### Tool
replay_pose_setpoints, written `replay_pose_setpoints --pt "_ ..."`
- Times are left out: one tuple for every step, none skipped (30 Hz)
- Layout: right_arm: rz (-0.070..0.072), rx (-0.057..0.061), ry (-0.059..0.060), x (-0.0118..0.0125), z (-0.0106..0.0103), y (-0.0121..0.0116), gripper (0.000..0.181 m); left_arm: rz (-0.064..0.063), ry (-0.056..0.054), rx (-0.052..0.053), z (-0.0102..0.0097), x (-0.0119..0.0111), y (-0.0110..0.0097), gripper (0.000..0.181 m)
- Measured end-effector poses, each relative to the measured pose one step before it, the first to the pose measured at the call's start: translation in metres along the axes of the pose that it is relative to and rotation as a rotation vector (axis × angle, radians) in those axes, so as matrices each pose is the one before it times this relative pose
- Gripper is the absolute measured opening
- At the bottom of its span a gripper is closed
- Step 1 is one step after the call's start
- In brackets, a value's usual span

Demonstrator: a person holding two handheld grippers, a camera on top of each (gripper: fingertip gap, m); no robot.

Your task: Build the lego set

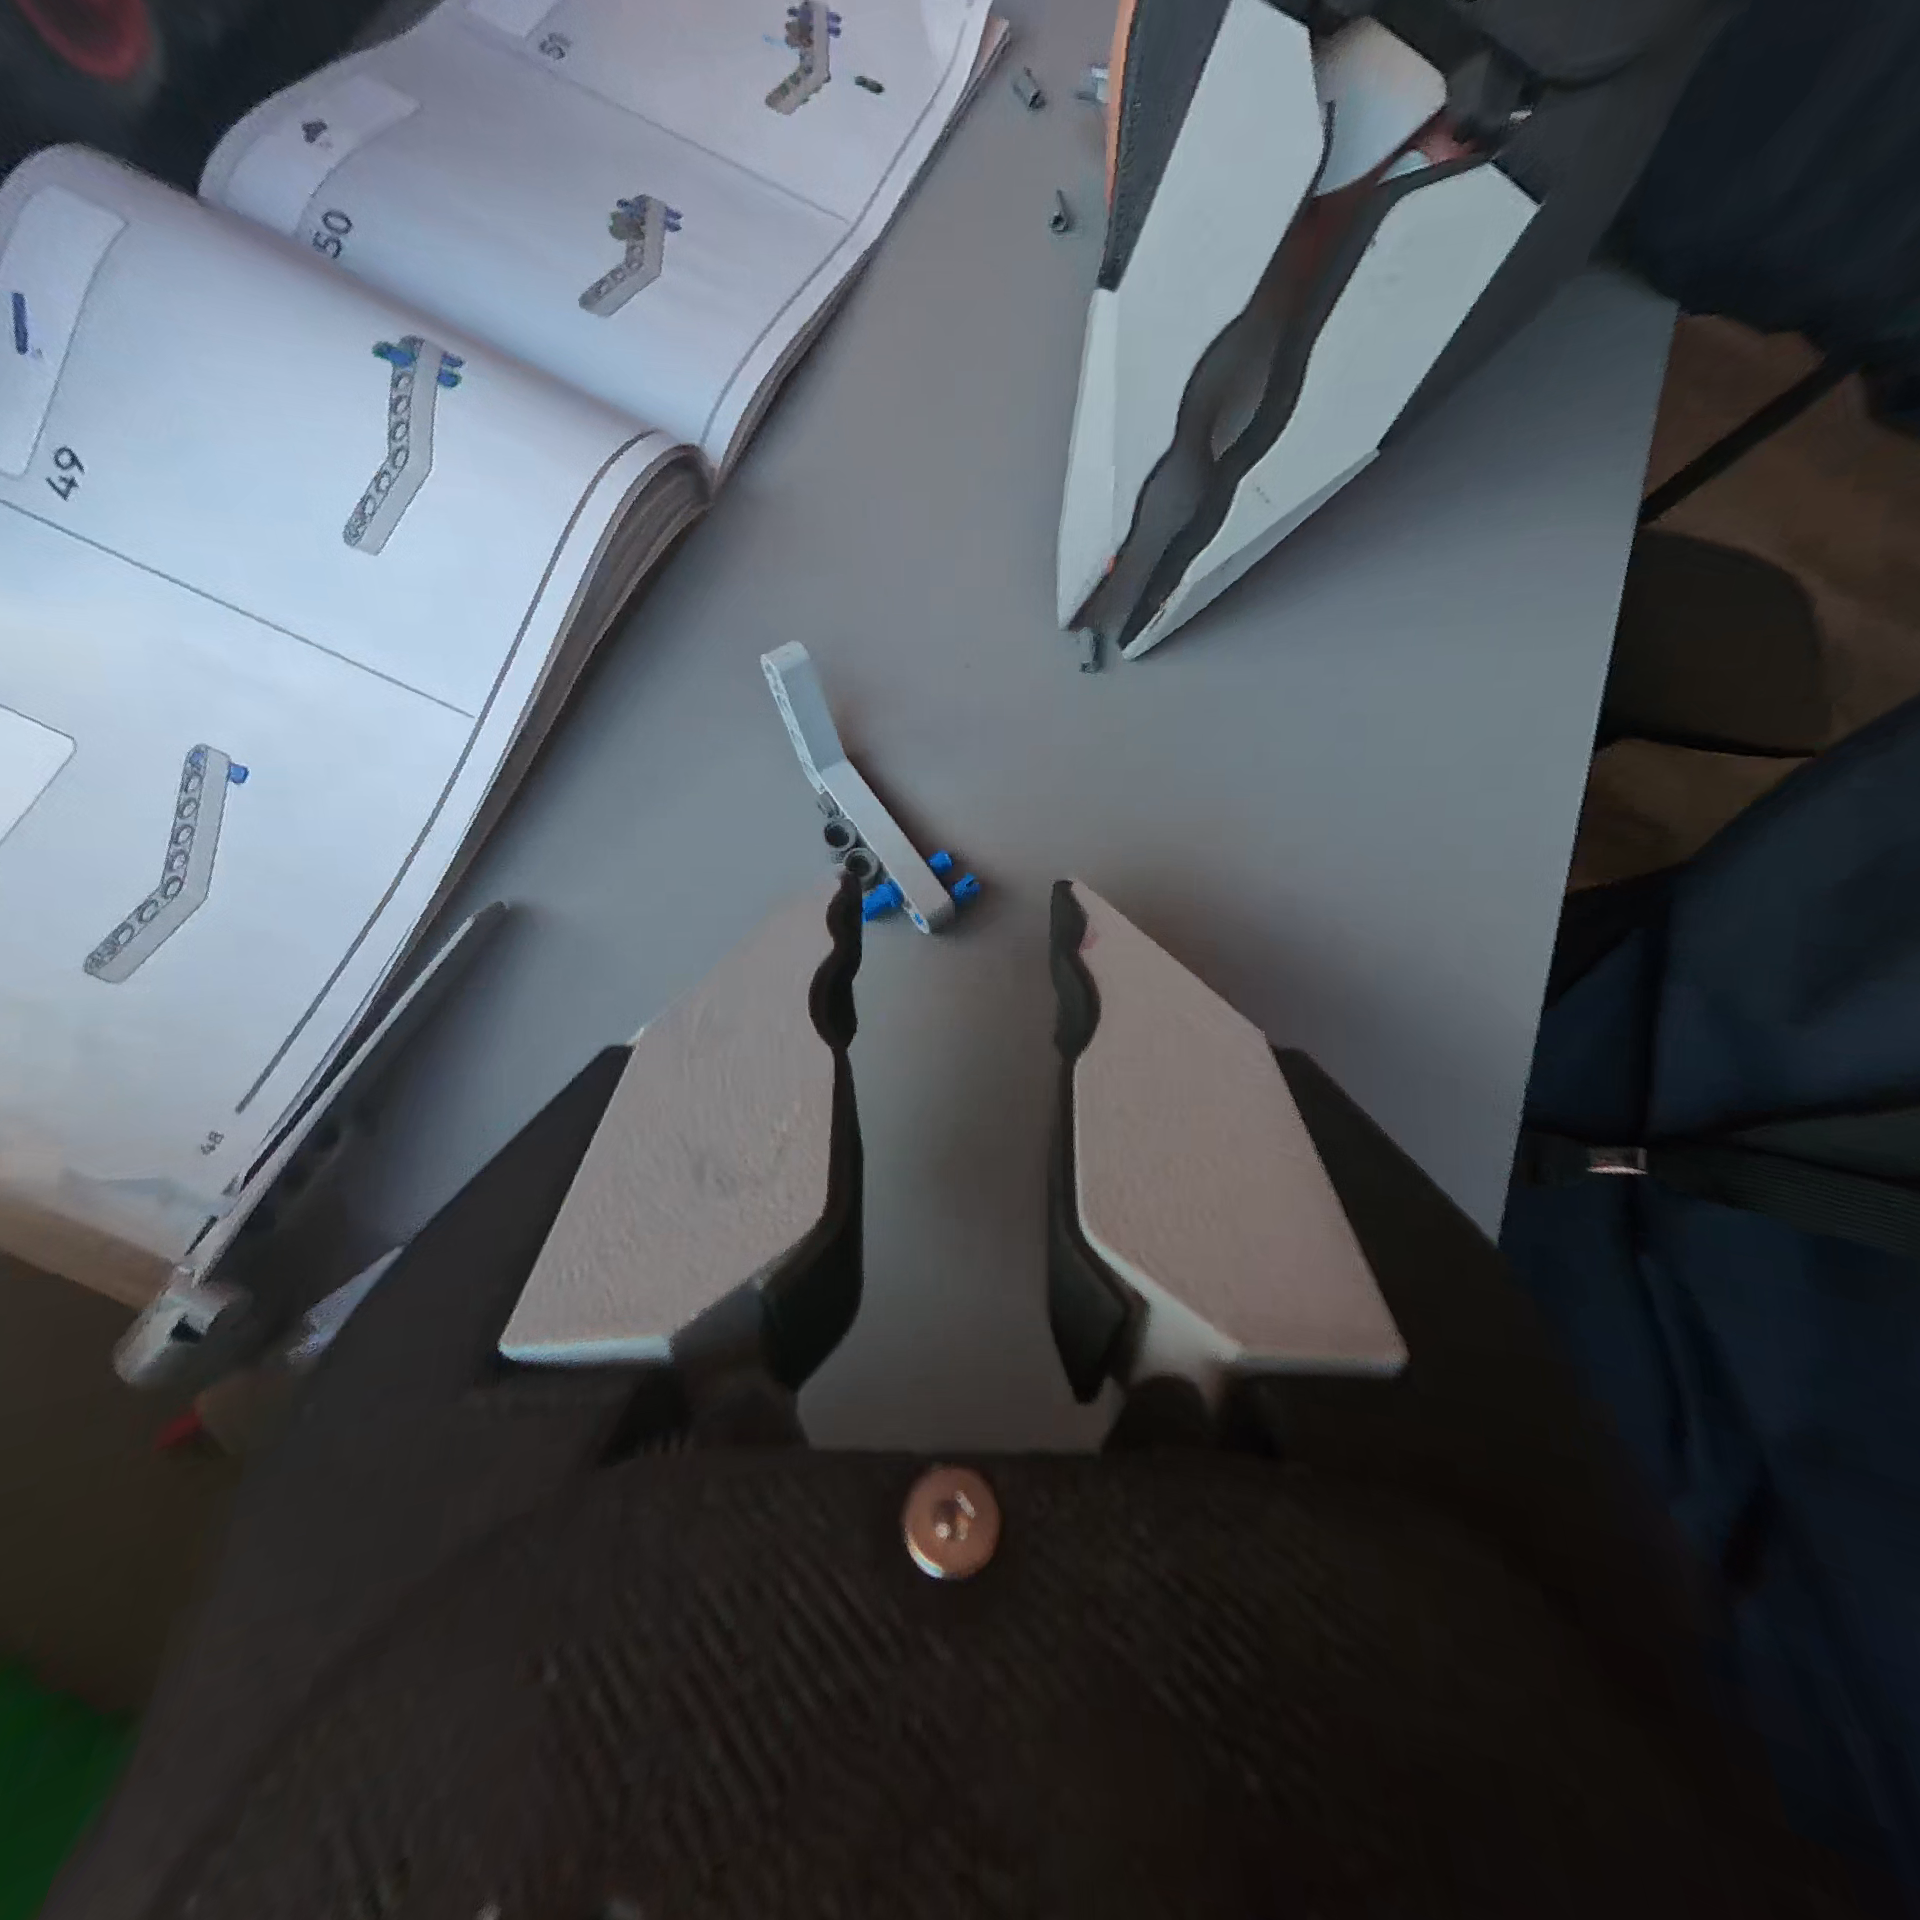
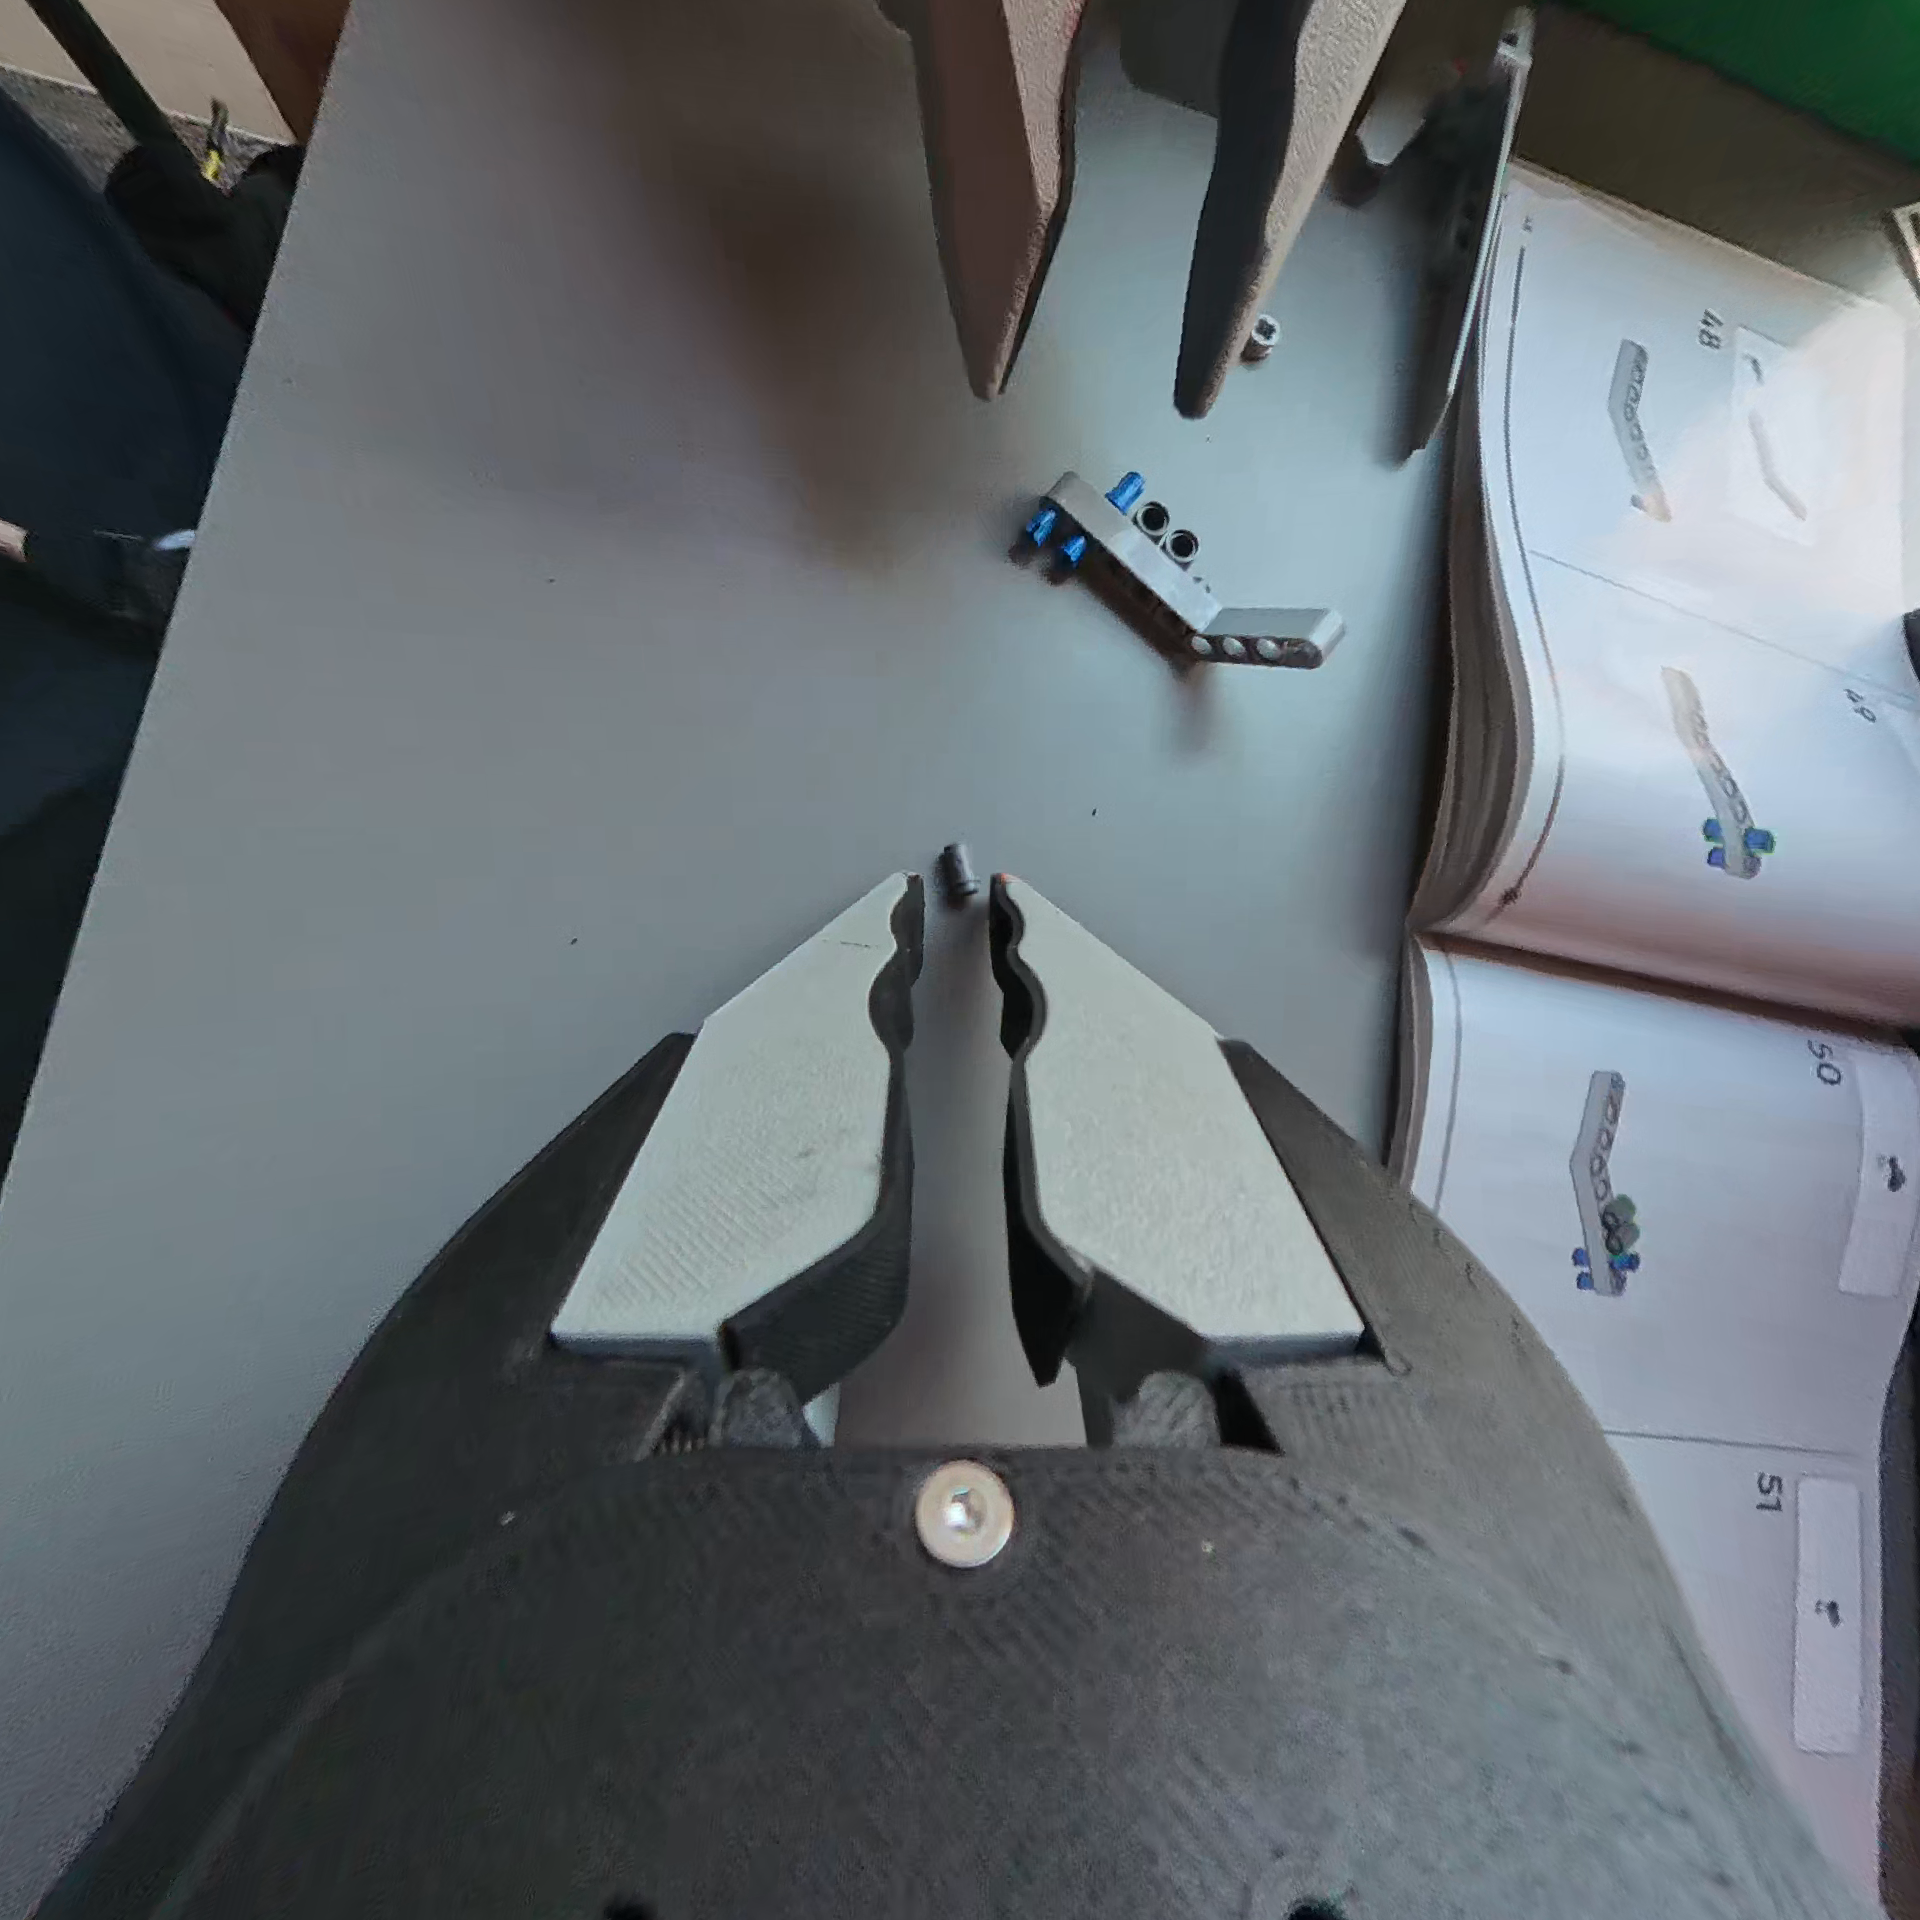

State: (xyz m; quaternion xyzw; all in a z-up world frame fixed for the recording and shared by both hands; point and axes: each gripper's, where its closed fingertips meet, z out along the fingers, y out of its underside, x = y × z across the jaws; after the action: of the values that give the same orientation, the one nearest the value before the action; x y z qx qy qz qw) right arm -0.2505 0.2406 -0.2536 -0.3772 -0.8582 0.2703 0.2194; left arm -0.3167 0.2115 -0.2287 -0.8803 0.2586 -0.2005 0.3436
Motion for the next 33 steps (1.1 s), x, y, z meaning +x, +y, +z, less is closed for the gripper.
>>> replay_pose_setpoints --pt "-0.0073 -0.004 -0.0066 0.00111 0.00092 -0.00031 0.006 -0.007 -0.0137 -0.0034 0.0009 -0.00214 0.00032 0.033" --pt "-0.0047 -0.0046 -0.0081 0.00054 0.00066 0.00045 0.001 0.0003 -0.0181 -0.0063 0.00144 -0.00219 0.00081 0.032" --pt "-0.0009 0.0001 -0.01 -0.00005 0.00007 0.00009 0.001 0.0036 -0.0142 -0.0111 0.00207 -0.00173 0.00137 0.032" --pt "0.0042 0.0031 -0.0077 -0.00015 0.00012 0.0 0.001 0.0098 -0.003 -0.0112 0.00273 -0.00026 0.00161 0.032" --pt "0.0074 0.0059 -0.0049 -0.00009 0.00002 -0.00007 0.001 0.013 0.0046 -0.0097 0.00315 0.00044 0.00172 0.032" --pt "0.0077 0.0078 -0.0028 -0.00017 0.00019 -0.00018 0.001 0.0067 0.0004 -0.0121 0.00338 -0.00098 0.00223 0.032" --pt "0.0136 0.007 0.0025 0.00064 0.00026 -0.00029 0.001 -0.0026 -0.0022 -0.0169 0.00315 -0.00176 0.00282 0.032" --pt "0.0276 0.0041 0.0081 0.00177 0.00074 -0.00044 0.0 -0.0075 0.002 -0.0043 0.00226 -0.00082 0.00059 0.03" --pt "0.0385 0.002 0.0045 0.00197 0.0008 -0.00079 0.001 -0.0128 0.0147 0.009 0.00004 0.00197 -0.00114 0.026" --pt "0.0457 0.0025 -0.0023 0.00131 0.00108 -0.00121 0.0 -0.0221 0.0207 -0.006 0.00045 0.00337 0.00073 0.023" --pt "0.0518 0.0051 -0.0128 0.00011 0.00125 -0.00181 0.0 -0.0266 0.0158 0.0018 -0.0002 0.00309 -0.0001 0.022" --pt "0.0515 0.0031 -0.0183 -0.00043 0.0013 -0.00168 0.0 -0.02 0.0156 -0.0011 -0.00043 0.0037 0.00053 0.023" --pt "0.0448 -0.0002 -0.0168 -0.00003 0.00084 -0.00131 0.0 -0.01 0.0078 0.0006 -0.00102 0.00285 0.00055 0.024" --pt "0.0359 0.0004 -0.0141 0.00024 0.00072 -0.00113 0.0 -0.001 0.002 0.0043 -0.00192 0.00211 -0.00053 0.026" --pt "0.0272 0.0036 -0.0105 0.00041 0.00093 -0.0013 0.0 0.0051 -0.003 0.0074 -0.00291 0.0013 -0.00197 0.026" --pt "0.0166 0.006 -0.0041 0.00077 0.00103 -0.00142 0.001 0.0064 -0.0127 0.0081 -0.0033 -0.00106 -0.00367 0.026" --pt "0.0087 0.0081 0.0005 0.001 0.00117 -0.00153 0.001 0.0061 -0.0202 0.0121 -0.00313 -0.0035 -0.00571 0.027" --pt "0.0037 0.0082 -0.0009 0.00037 0.00107 -0.00141 0.001 0.0015 -0.0241 0.0179 -0.00222 -0.00597 -0.0076 0.027" --pt "-0.0012 0.0061 -0.0062 -0.00073 0.00071 -0.00059 0.001 -0.0086 -0.0222 0.0154 -0.00035 -0.00747 -0.0077 0.028" --pt "-0.0041 0.0059 -0.0049 -0.00093 0.0002 -0.00004 0.001 -0.0157 -0.0103 0.006 0.00189 -0.00659 -0.00646 0.031" --pt "-0.0034 0.0068 0.002 -0.00019 -0.00044 0.00045 0.001 -0.0132 -0.0011 -0.004 0.0038 -0.00592 -0.00422 0.031" --pt "-0.0002 0.0065 0.0043 0.00025 -0.00111 0.00105 0.001 -0.0129 -0.004 -0.0175 0.00514 -0.00647 -0.00107 0.03" --pt "0.0016 0.0064 0.0034 0.0001 -0.00157 0.00163 0.001 -0.0044 0.001 -0.0303 0.00567 -0.00496 0.00154 0.029" --pt "0.0036 0.0081 0.0065 0.00084 -0.00184 0.00166 0.001 0.0058 0.0098 -0.0284 0.00539 -0.00226 0.00239 0.029" --pt "0.0087 0.0092 0.0107 0.00206 -0.00215 0.0015 0.001 0.0036 0.0043 -0.0286 0.00493 -0.00208 0.00359 0.029" --pt "0.0136 0.0116 0.0084 0.00247 -0.00197 0.00061 0.001 0.0053 0.0066 -0.0316 0.00423 -0.00059 0.00386 0.029" --pt "0.0183 0.0145 0.0008 0.00191 -0.00171 -0.00065 0.001 0.0109 0.021 0.0028 0.00226 0.0033 -0.0014 0.025" --pt "0.023 0.018 -0.0077 0.00099 -0.00133 -0.0021 0.001 0.0087 0.022 0.0 0.00164 0.00389 -0.00045 0.023" --pt "0.0258 0.0206 -0.0147 -0.00016 -0.00097 -0.00284 0.001 0.0036 0.016 -0.0055 0.00123 0.00284 -0.00016 0.021" --pt "0.0261 0.0178 -0.0169 -0.00076 -0.00026 -0.0024 0.0 0.0003 0.0138 -0.0057 0.00086 0.00213 0.00024 0.017" --pt "0.0229 0.0119 -0.0119 -0.00015 0.00013 -0.00134 0.0 -0.006 0.0162 -0.0029 0.00061 0.00218 0.00079 0.013" --pt "0.0161 0.005 -0.0045 0.0005 0.00066 -0.00003 0.0 -0.0106 0.0196 0.0012 0.00016 0.0027 0.00085 0.012" --pt "0.0065 -0.005 -0.0016 0.00037 0.00084 0.00108 0.0 -0.0105 0.0265 0.0042 0.00037 0.00361 0.00139 0.009"
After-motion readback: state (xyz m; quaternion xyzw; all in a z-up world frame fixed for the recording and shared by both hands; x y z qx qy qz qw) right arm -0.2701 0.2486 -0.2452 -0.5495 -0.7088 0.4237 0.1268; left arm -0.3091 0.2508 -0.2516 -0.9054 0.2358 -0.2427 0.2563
